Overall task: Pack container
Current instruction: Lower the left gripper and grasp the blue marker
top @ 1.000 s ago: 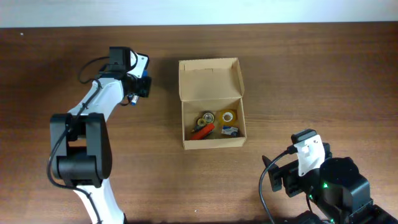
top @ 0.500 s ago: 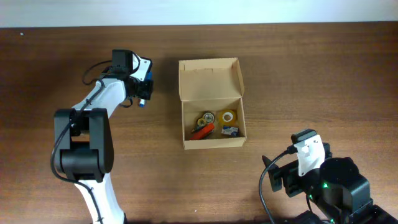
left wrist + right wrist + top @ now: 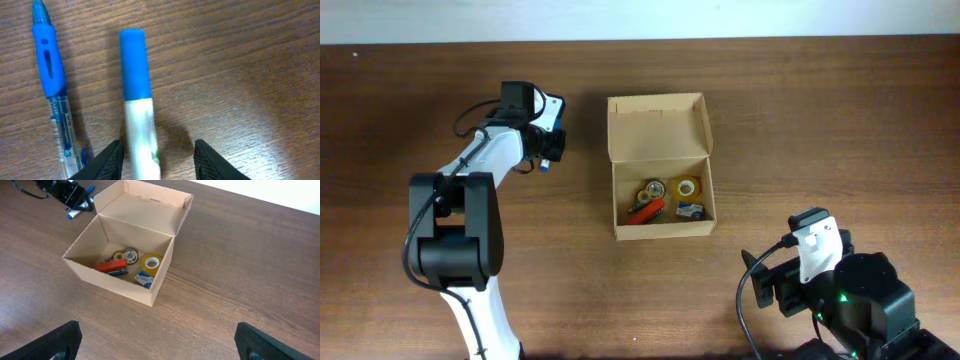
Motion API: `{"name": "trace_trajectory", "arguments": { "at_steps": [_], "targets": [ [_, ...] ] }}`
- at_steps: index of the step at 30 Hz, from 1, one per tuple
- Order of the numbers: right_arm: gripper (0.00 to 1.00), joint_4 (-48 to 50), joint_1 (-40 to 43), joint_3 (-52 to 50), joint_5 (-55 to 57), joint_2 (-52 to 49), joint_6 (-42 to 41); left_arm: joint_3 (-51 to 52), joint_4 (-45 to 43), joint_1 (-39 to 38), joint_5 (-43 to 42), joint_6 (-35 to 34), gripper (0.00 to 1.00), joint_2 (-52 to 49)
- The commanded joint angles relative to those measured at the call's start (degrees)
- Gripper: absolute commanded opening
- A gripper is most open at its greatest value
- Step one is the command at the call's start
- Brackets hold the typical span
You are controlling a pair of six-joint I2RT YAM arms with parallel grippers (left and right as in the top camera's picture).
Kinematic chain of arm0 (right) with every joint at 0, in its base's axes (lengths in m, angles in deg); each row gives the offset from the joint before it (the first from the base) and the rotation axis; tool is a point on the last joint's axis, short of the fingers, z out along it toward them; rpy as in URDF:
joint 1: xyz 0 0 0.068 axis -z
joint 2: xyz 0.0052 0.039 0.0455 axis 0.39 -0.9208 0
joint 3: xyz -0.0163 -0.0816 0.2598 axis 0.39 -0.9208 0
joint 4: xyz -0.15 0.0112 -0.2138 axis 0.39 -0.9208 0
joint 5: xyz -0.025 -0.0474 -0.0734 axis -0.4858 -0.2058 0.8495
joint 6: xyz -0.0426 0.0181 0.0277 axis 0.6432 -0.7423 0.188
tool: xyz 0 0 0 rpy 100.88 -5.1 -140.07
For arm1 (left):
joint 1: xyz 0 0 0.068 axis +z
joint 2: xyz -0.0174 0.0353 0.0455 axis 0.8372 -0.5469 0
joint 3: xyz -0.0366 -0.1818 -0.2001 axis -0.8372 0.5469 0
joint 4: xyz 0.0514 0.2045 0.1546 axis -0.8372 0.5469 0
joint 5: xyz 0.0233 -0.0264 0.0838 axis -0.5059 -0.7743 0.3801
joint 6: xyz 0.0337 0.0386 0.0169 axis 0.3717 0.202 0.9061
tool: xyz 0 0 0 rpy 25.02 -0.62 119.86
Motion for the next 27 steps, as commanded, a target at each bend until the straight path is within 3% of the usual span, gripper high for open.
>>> {"name": "trace_trajectory", "arguments": {
  "at_steps": [1,6,15,21,27],
  "targets": [
    [0.99,0.17,-0.46,0.07,0.28,0.39,-0.17,-0.24,0.31,0.13,-1.03,-0.5,0.44,-1.44],
    [0.99,0.17,-0.46,0.07,0.28,0.39,-0.17,-0.24,0.33,0.11,-0.98,-0.5,0.37,-1.49],
    [0.99,0.17,-0.46,0.07,0.28,0.39,-0.17,-0.24,1.88,0.09,1.55,-0.5,0.02,-1.86],
    [0.99,0.17,-0.46,0.07,0.28,0.39,-0.17,-1.42,5.09,-0.79,0.42,-3.52,0.02,-0.17],
    [0.99,0.17,-0.46,0.07,0.28,0.39,-0.17,-4.76,8.98,-3.15,0.5,-3.48,0.02,8.87]
  ]
}}
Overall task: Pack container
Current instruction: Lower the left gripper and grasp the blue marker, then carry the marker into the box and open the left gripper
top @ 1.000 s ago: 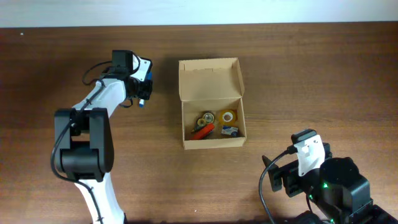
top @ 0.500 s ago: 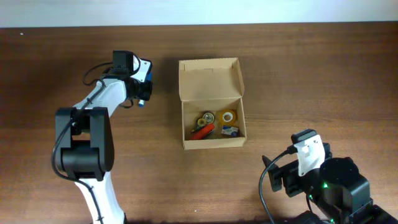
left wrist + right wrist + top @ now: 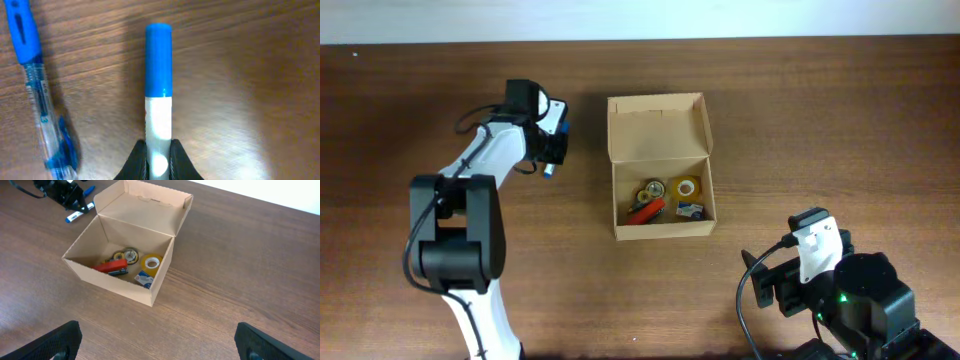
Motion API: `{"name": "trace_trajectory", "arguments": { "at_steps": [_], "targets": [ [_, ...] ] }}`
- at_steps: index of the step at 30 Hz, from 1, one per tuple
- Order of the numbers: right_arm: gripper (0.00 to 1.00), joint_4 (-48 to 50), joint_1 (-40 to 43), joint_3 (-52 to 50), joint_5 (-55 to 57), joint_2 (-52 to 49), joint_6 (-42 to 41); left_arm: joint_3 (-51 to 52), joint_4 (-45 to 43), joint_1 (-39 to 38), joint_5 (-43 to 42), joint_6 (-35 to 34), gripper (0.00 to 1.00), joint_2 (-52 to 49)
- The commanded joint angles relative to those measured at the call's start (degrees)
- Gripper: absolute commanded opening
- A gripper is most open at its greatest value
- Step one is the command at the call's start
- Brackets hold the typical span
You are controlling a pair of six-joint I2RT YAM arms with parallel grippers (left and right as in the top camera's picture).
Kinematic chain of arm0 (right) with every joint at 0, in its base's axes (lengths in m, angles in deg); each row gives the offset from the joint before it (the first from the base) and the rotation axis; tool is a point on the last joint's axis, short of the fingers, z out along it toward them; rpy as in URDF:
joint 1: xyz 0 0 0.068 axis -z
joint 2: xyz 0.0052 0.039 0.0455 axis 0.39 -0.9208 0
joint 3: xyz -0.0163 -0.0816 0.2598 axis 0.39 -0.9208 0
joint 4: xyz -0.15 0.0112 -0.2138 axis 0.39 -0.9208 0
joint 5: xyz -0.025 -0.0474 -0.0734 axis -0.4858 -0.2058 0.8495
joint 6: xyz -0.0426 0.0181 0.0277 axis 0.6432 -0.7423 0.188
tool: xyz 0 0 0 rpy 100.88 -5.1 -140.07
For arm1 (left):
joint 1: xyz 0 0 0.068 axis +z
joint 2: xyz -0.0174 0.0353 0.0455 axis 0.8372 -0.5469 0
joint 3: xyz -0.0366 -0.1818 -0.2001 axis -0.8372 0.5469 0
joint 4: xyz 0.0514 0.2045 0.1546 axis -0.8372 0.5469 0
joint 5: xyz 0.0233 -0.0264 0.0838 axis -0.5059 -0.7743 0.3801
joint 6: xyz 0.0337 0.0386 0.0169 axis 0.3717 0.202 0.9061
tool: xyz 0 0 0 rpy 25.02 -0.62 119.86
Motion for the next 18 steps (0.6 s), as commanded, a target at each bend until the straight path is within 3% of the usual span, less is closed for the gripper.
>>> {"name": "trace_trajectory", "arguments": {
  "at_steps": [1,7,12,18],
  "targets": [
    [0.99,0.2,-0.46,0.07,0.31,0.39,-0.17,-2.89,0.37,-1.68,-0.17,-0.85,0.02,9.18],
    [0.99,0.2,-0.46,0.07,0.31,0.37,-0.17,-2.89,0.55,-4.55,0.22,0.7,0.02,23.04],
    [0.99,0.2,-0.46,0.07,0.31,0.39,-0.17,-2.89,3.08,-10.8,0.22,9.49,0.02,30.69],
    [1.0,0.2,-0.46,0.07,0.31,0.39,-0.17,-2.8,8.31,-20.83,0.2,21.94,0.02,31.3]
  ]
}}
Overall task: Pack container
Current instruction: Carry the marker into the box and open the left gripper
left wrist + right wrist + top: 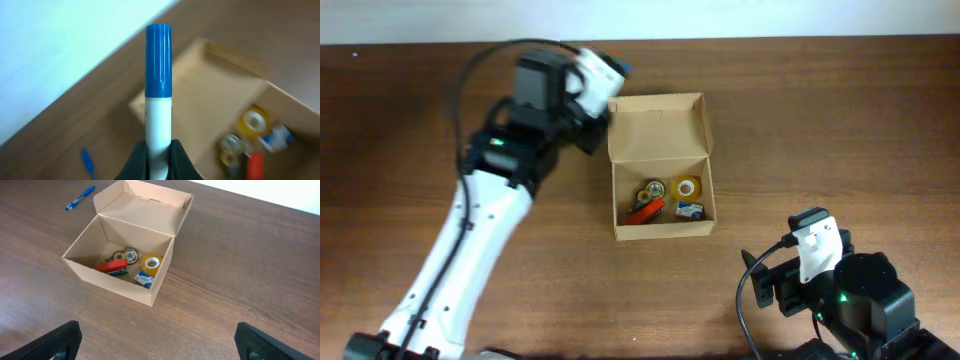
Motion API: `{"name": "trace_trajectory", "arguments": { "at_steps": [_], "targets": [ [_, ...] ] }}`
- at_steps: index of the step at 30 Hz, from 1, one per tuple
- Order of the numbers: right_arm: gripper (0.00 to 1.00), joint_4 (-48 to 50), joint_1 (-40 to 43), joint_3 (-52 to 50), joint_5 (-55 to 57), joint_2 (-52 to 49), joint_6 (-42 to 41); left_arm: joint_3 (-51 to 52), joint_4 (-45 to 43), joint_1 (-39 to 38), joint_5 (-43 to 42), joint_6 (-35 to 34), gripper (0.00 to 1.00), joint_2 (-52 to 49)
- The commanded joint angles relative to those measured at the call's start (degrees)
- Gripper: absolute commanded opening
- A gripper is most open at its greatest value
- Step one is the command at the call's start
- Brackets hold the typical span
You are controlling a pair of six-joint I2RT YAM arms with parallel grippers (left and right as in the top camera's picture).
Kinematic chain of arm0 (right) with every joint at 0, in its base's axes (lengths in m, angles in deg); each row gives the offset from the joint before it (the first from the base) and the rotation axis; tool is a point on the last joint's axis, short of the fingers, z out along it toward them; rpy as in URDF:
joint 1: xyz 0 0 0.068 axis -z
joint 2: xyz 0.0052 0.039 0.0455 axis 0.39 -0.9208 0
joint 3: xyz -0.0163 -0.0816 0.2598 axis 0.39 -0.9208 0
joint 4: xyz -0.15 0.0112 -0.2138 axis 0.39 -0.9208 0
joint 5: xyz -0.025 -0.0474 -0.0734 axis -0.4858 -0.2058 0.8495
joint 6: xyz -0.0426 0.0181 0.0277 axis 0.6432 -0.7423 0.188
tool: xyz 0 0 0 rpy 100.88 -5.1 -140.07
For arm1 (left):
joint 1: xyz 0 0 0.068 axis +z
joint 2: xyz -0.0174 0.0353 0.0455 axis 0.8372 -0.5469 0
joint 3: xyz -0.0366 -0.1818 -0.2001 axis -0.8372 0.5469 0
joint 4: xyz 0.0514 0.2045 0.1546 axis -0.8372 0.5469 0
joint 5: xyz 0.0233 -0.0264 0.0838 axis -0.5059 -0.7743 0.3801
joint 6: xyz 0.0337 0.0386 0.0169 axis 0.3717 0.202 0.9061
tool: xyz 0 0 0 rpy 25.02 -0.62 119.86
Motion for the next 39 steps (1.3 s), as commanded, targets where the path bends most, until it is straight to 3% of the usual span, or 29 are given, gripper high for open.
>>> {"name": "trace_trajectory", "arguments": {
  "at_steps": [1,3,8,16,24,34,35,36,37,39],
  "targets": [
    [0.99,0.15,-0.46,0.07,0.31,0.39,-0.15,0.09,2.54,-4.48,-0.39,10.36,0.02,-1.36],
    [0.99,0.15,-0.46,0.07,0.31,0.39,-0.15,0.13,5.77,-7.54,-0.39,15.13,0.02,-2.84],
    [0.99,0.15,-0.46,0.07,0.31,0.39,-0.15,0.15,10.36,-10.34,-0.39,19.67,0.02,-8.11],
    [0.99,0.15,-0.46,0.07,0.31,0.39,-0.15,0.17,10.43,-10.34,-3.45,25.59,0.02,-18.78],
    [0.99,0.15,-0.46,0.07,0.31,0.39,-0.15,0.17,8.52,-10.34,-3.87,30.32,0.02,-25.49],
    [0.99,0.15,-0.46,0.07,0.31,0.39,-0.15,0.17,6.36,-10.34,-6.67,31.15,0.03,-28.76],
    [0.99,0.15,-0.46,0.07,0.31,0.39,-0.15,0.17,6.38,-10.34,-6.64,31.15,0.05,-28.76],
    [0.99,0.15,-0.46,0.07,0.31,0.39,-0.15,0.17,6.38,-10.34,-6.64,31.15,0.12,-28.76],
    [0.99,0.15,-0.46,0.07,0.31,0.39,-0.15,0.17,6.38,-10.34,-6.64,31.12,0.27,-28.76],
    [0.99,0.15,-0.46,0.07,0.31,0.39,-0.15,0.17,6.38,-10.34,-6.62,31.1,0.4,-28.76]
  ]
}}
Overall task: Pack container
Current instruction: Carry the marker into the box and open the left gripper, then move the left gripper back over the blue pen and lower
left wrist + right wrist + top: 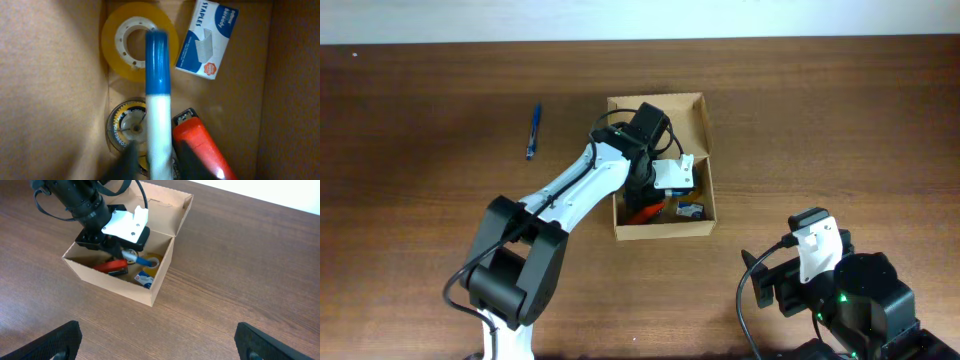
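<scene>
The open cardboard box [660, 232] stands mid-table, its flap folded back. My left gripper [157, 167] is down inside it. A white marker with a blue cap [157, 65] lies between its fingers, which stand slightly apart from the barrel and look blurred, so the gripper is open. Under the marker lie a yellow tape roll [120, 55], a staples box [207, 45], a red stapler [200, 150] and a second tape roll [125, 131]. A blue pen [532, 130] lies on the table left of the box. My right gripper [160, 342] hangs open near the front edge.
The box's raised flap [658, 125] stands at its far side. The left arm [570, 190] stretches across the table from the front left into the box. The right arm's base [840, 290] sits at the front right.
My left gripper has moved with the marker from above the box's far left corner down into the box. Its fingers now stand slightly off the marker. The right arm has not moved.
My left gripper was open around the marker on the table beside the blue pen. Then it was shut on the marker there. Then it held the marker high, near the box. Now it is inside the box with its fingers loosened.
</scene>
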Motion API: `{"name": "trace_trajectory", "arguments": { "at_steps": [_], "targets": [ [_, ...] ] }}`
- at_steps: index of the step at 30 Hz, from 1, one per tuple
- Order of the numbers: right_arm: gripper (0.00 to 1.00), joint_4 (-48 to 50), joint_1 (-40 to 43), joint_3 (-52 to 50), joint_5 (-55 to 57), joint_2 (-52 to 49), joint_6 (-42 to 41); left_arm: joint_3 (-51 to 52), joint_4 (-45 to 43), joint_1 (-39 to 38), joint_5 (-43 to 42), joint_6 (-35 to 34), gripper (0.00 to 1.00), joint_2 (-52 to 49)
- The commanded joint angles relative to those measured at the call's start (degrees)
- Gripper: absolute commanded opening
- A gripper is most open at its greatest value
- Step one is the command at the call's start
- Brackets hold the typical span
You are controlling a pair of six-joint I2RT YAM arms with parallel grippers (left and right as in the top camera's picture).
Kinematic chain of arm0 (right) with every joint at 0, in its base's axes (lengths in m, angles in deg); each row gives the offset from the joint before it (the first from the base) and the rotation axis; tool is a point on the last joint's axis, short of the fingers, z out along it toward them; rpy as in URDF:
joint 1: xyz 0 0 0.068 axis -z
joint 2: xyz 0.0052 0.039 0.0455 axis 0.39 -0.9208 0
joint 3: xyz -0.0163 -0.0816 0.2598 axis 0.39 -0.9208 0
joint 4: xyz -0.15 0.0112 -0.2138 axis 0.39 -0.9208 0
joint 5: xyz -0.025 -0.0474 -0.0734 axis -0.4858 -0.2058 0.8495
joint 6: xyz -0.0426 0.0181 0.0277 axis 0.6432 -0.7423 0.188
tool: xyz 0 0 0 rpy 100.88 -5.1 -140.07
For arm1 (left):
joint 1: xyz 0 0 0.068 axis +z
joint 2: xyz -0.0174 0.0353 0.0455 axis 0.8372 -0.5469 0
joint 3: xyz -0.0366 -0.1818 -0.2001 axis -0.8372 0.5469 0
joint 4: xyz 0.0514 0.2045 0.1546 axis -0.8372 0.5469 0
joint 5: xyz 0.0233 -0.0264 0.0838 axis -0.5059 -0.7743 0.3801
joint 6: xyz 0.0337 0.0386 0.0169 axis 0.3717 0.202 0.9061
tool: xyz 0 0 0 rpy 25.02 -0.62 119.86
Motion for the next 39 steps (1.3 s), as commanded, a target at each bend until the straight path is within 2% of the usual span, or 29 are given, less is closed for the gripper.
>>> {"name": "trace_trajectory", "arguments": {
  "at_steps": [1,6,11,16,23,32,35,39],
  "targets": [
    [0.99,0.17,-0.46,0.07,0.31,0.39,-0.17,0.13,-0.13,0.07,-1.68,0.59,0.4,-0.52],
    [0.99,0.17,-0.46,0.07,0.31,0.39,-0.17,-1.92,0.55,0.13,-1.66,-5.57,0.4,1.11],
    [0.99,0.17,-0.46,0.07,0.31,0.39,-0.17,-5.68,1.03,0.15,-1.27,-9.09,0.39,7.34],
    [0.99,0.17,-0.46,0.07,0.31,0.39,-0.17,-7.17,0.31,1.16,4.11,-10.71,0.39,15.74],
    [0.99,0.17,-0.46,0.07,0.31,0.39,-0.17,-7.17,-0.33,10.32,8.31,-20.57,0.39,24.26],
    [0.99,0.17,-0.46,0.07,0.31,0.39,-0.17,-6.64,-0.24,27.78,6.56,-34.27,0.39,20.41],
    [0.99,0.17,-0.46,0.07,0.31,0.39,-0.17,-6.64,-0.11,30.77,6.51,-36.92,0.39,16.17],
    [1.0,0.17,-0.46,0.07,0.31,0.39,-0.17,-6.64,-0.52,32.22,5.86,-36.98,0.37,9.07]
  ]
}}
